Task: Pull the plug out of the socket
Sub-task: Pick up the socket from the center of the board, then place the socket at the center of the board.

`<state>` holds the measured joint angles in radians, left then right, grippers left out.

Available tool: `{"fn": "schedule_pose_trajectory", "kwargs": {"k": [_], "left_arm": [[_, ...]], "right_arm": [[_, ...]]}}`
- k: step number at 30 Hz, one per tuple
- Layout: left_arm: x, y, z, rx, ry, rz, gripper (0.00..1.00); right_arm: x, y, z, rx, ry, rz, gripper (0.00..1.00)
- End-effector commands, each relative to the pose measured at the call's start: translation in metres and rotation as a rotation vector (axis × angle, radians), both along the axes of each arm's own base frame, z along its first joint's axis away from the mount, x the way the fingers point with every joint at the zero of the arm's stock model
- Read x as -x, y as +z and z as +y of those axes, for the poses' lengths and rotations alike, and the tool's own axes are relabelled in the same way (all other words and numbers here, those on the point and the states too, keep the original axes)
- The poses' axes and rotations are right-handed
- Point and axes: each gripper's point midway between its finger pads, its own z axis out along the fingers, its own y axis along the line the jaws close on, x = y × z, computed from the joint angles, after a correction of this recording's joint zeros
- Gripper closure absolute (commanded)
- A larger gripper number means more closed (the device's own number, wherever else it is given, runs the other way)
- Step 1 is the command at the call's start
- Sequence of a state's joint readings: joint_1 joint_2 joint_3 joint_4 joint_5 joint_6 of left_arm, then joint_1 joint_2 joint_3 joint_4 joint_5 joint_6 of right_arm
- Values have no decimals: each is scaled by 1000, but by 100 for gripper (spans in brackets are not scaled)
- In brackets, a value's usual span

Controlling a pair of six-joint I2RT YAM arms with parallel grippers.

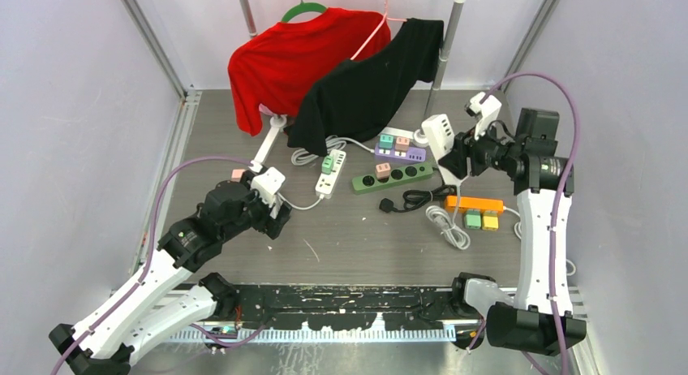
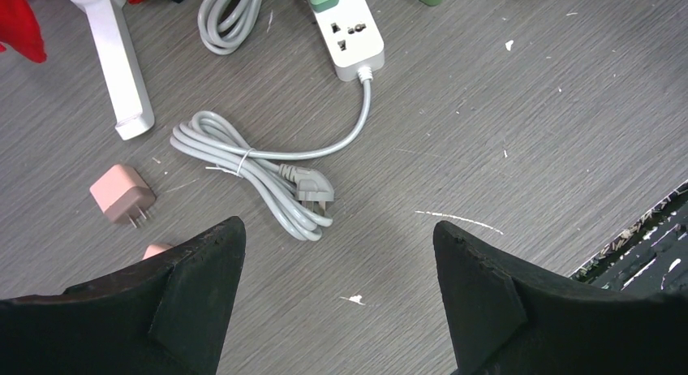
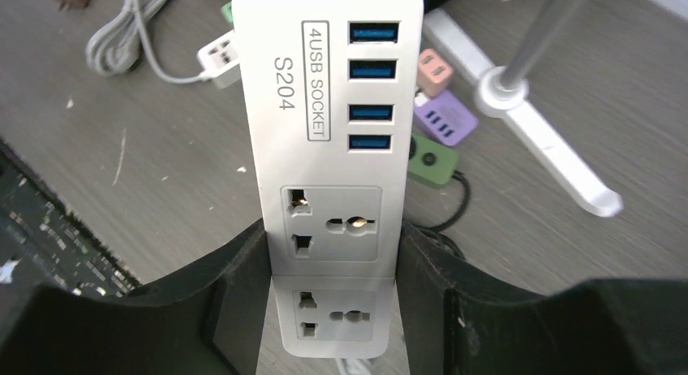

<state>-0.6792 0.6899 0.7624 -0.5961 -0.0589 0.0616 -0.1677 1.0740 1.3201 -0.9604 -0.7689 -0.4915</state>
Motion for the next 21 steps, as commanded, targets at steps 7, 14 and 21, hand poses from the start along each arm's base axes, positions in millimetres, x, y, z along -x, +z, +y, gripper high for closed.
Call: {"fn": "schedule_pose_trajectory", "kwargs": {"k": [7, 14, 21], "left_arm": [[-3, 17, -6, 52, -19, -51, 15], [-2, 19, -6, 57, -18, -58, 15], [-2, 19, -6, 57, -18, -58, 15]], "right_arm": [[-21, 113, -48, 122, -221, -242, 99], [-66, 173, -107, 272, -456, -353, 99], [-130, 157, -182, 357, -623, -334, 99]]}}
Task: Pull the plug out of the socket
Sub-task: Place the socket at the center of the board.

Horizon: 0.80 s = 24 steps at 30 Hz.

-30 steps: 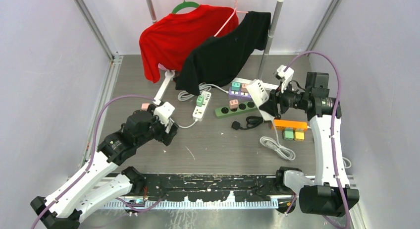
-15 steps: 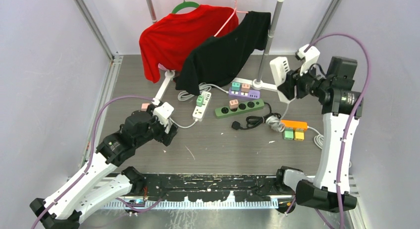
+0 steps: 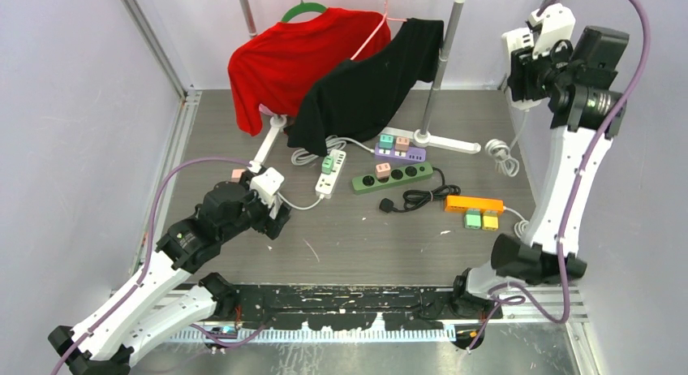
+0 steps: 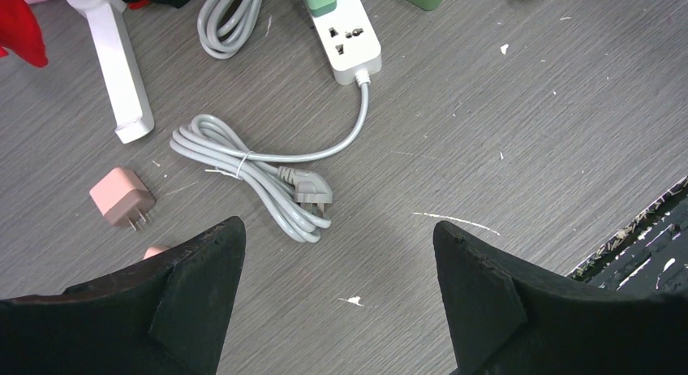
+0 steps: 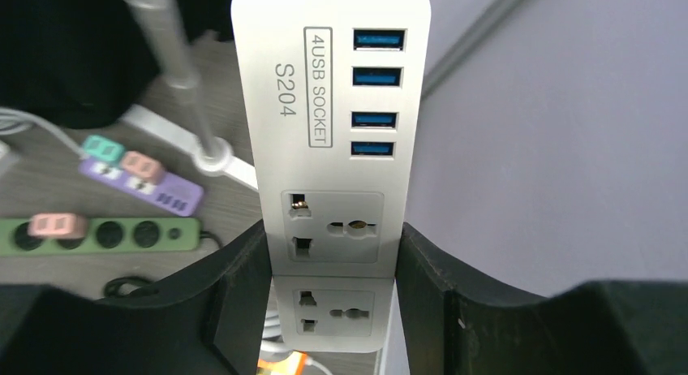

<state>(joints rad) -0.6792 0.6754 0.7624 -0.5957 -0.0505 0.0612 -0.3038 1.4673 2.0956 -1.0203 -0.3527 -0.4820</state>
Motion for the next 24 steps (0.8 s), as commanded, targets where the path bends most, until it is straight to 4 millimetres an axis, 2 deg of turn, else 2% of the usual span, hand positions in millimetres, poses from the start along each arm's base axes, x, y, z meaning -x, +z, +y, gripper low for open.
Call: {"fn": "schedule_pose_trajectory", "kwargs": {"k": [1, 3, 6, 12, 15, 18, 22, 24], "left_arm": [[-4, 16, -5, 45, -11, -50, 15], [-4, 15, -5, 44, -11, -49, 15], [-5, 14, -6, 40, -11, -44, 15], [-5, 12, -5, 31, -7, -39, 15], [-6, 11, -5, 28, -4, -39, 15], [-6, 11, -5, 29, -7, -39, 15], [-6, 9, -6, 24, -8, -31, 15], [-6, 9, -6, 23, -8, -30, 15]], "right_arm": [[-42, 5, -55, 85, -132, -64, 99], [-56, -13, -67, 101, -136, -34, 99], [-75, -44, -73, 78, -131, 21, 99], [-104, -132, -76, -10, -89, 209, 99], [-110, -175, -72, -76, -67, 317, 99], [-117, -218, -64, -162, -43, 437, 90], [-129, -267, -53, -231, -54, 556, 87], [-135, -286, -42, -250, -53, 593, 85]]}}
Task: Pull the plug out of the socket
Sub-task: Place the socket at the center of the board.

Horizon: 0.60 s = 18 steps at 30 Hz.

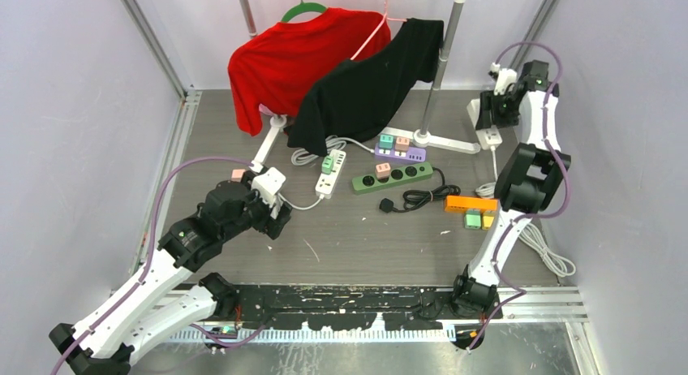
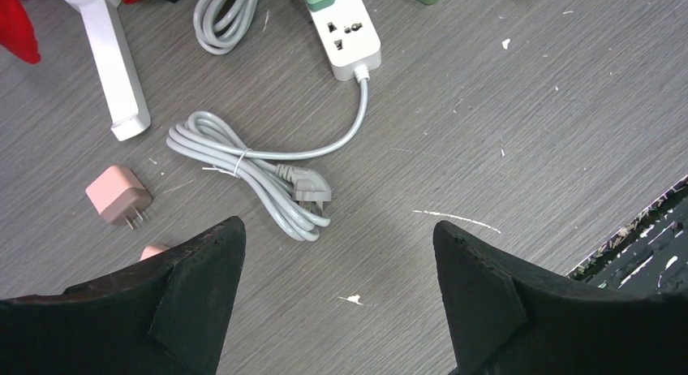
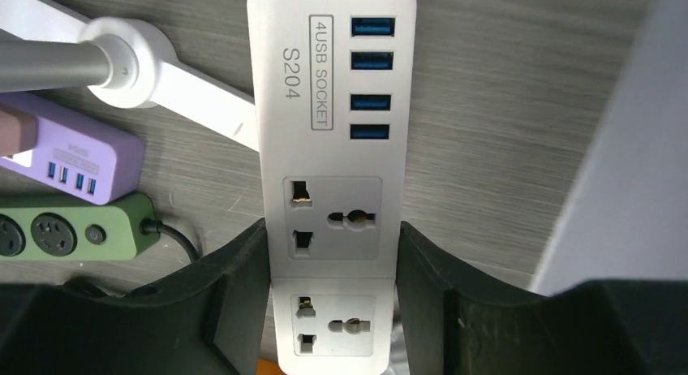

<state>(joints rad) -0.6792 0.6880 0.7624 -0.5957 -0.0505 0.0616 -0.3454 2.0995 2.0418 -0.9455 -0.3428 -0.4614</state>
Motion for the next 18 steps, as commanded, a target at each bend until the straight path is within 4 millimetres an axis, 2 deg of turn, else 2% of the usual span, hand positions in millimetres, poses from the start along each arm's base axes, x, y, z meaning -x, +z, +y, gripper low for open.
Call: {"fn": "schedule_pose_trajectory", "kwargs": {"k": [1, 6, 9, 12, 14, 18], "left_arm": [[-6, 12, -5, 31, -7, -41, 15], [-6, 12, -4, 31, -5, -42, 15], [-5, 12, -5, 33, -8, -41, 15], [-5, 13, -5, 36, -11, -44, 15], [-5, 13, -5, 38, -11, -44, 15], [-4, 15, -6, 42, -12, -47, 15]], "right_arm": [[-16, -16, 24, -44, -5, 27, 84], [-22, -55, 48, 4, -2, 94, 71], [-26, -65, 51, -1, -31, 113, 62], [-26, -68, 51, -10, -51, 124, 49], [-24, -67, 54, -24, -50, 127, 36], [-21, -49, 58, -49, -47, 95, 22]]}}
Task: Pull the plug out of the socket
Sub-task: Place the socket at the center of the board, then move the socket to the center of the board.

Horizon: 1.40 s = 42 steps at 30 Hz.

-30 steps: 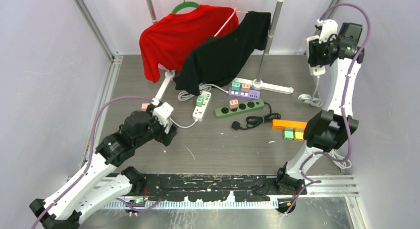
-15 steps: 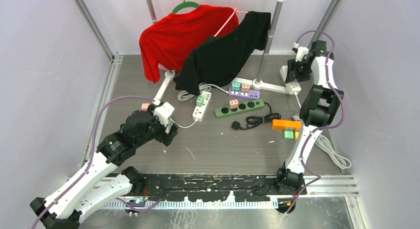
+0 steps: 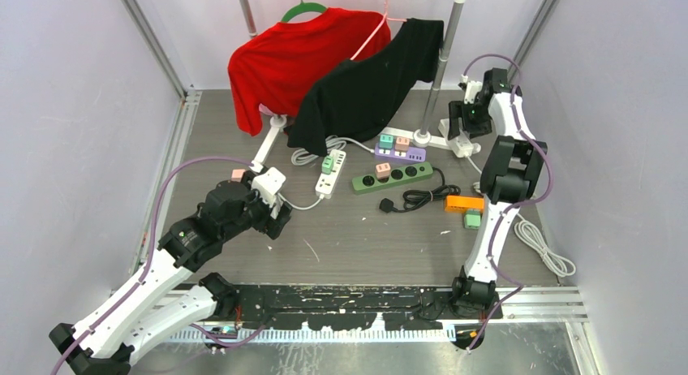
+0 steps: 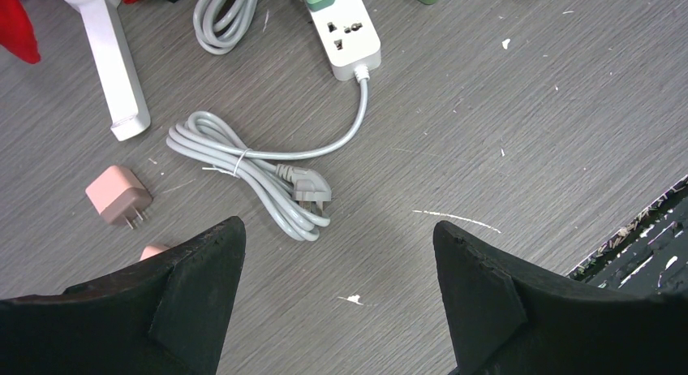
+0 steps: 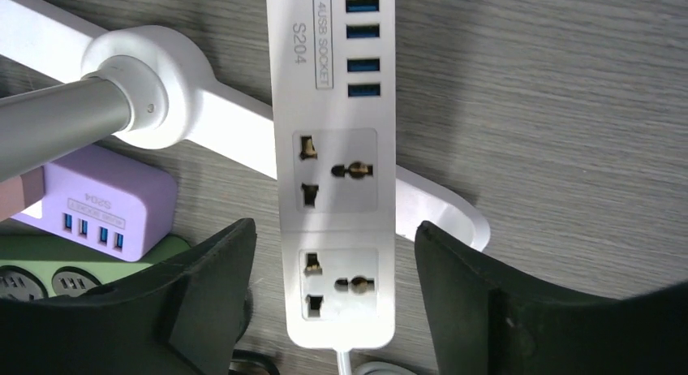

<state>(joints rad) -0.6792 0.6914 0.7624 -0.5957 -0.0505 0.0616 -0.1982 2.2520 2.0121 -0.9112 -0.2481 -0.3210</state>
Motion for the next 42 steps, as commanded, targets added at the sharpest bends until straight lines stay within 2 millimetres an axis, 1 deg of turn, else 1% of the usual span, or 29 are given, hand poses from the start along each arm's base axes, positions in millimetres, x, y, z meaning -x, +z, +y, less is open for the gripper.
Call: {"fn": "schedule_pose_trajectory", "kwargs": {"k": [1, 4, 7, 8, 10, 12, 14, 15, 17, 19, 21, 22, 24, 25, 26, 27, 28, 29, 31, 34, 36, 37, 38, 39, 41, 42], "left_arm": [[-4, 15, -5, 44, -13, -48, 15], [-3, 16, -6, 49, -16, -49, 15], [-2, 18, -7, 57, -21, -54, 15], [-2, 18, -7, 61, -21, -56, 15], [-1, 20, -7, 69, -25, -62, 15], [-1, 21, -7, 77, -25, -64, 15], [0, 21, -9, 84, -27, -59, 15], [0, 21, -10, 89, -32, -55, 15], [2, 25, -12, 108, -38, -52, 15], [4, 32, -17, 160, -34, -38, 15], [11, 44, -28, 237, -76, -28, 15], [16, 51, -33, 281, -94, -26, 15], [23, 65, -40, 353, -133, -30, 14], [27, 74, -42, 384, -148, -39, 14], [29, 82, -43, 404, -158, -47, 14], [31, 90, -44, 424, -168, -56, 13], [31, 96, -45, 436, -171, -67, 10], [32, 103, -46, 446, -181, -83, 8], [28, 111, -49, 449, -194, -111, 6], [20, 120, -58, 428, -229, -136, 6], [12, 121, -68, 393, -261, -126, 6], [8, 123, -73, 379, -277, -128, 6], [3, 123, -76, 357, -288, -129, 6], [-2, 123, -80, 335, -297, -137, 6], [-16, 116, -82, 284, -286, -151, 6], [-21, 111, -82, 264, -271, -148, 6]], "right_arm": [[-6, 40, -2, -22, -33, -104, 20], [1, 64, -2, -44, -32, -143, 18], [18, 96, -4, -97, -43, -211, 18], [22, 112, -5, -119, -48, -252, 18], [42, 128, -2, -185, -50, -304, 18], [60, 146, 5, -250, -29, -351, 17], [81, 159, 21, -312, 20, -381, 17], [93, 172, 32, -337, 51, -412, 17], [114, 183, 52, -403, 93, -447, 17], [135, 196, 72, -471, 141, -488, 17], [153, 211, 89, -524, 196, -533, 16], [162, 217, 96, -541, 220, -551, 14], [179, 224, 107, -560, 274, -578, 5], [186, 225, 112, -566, 307, -592, 1], [193, 226, 117, -568, 347, -615, 0], [198, 221, 119, -567, 376, -628, 0], [199, 215, 120, -560, 391, -644, 0], [199, 207, 120, -553, 399, -661, 0], [197, 191, 118, -514, 422, -685, 0], [209, 163, 112, -351, 581, -676, 0], [215, 146, 104, -247, 681, -644, 0], [217, 139, 100, -180, 758, -643, 1], [219, 131, 96, -145, 791, -614, 1], [218, 127, 90, -104, 817, -601, 2], [214, 112, 75, -9, 887, -548, 5], [216, 104, 68, 36, 943, -509, 7]]}}
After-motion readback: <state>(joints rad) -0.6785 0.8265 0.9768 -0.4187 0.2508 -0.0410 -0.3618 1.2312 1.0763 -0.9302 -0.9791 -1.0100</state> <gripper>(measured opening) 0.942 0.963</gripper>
